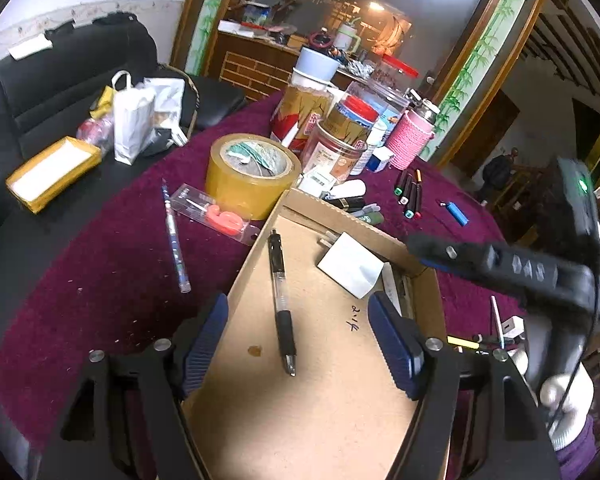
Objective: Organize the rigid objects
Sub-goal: 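Lower the white marker into the box and open the right gripper, then move both grippers away from the box back toward the pile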
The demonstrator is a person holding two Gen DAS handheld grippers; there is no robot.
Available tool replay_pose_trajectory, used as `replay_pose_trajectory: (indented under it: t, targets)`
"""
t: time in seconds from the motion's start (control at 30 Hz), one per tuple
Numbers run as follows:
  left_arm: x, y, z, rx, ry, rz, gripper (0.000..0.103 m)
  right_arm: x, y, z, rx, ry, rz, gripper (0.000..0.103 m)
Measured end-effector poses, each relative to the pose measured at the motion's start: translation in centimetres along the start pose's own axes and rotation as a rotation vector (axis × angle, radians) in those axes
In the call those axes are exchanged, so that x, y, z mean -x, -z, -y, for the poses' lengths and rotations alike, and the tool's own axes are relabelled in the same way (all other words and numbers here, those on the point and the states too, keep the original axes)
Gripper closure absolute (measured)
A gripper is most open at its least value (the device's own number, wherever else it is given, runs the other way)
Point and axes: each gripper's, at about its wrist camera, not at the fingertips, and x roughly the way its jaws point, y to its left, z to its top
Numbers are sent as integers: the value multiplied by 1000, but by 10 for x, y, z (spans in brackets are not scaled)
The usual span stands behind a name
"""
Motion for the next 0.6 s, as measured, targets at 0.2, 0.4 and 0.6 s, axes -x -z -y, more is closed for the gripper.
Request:
replay_pose_trajectory:
  t: [0.2, 0.4, 0.6]
  targets:
    - [37, 13, 21, -66, -57, 99, 25, 36, 30, 8, 87, 120, 104, 41]
    - [56, 19, 55, -124, 8, 162, 22, 98, 51, 13, 100, 243, 285, 37]
    - [59, 33, 99, -212, -1, 190, 18, 149, 91, 8, 158, 514, 559, 1]
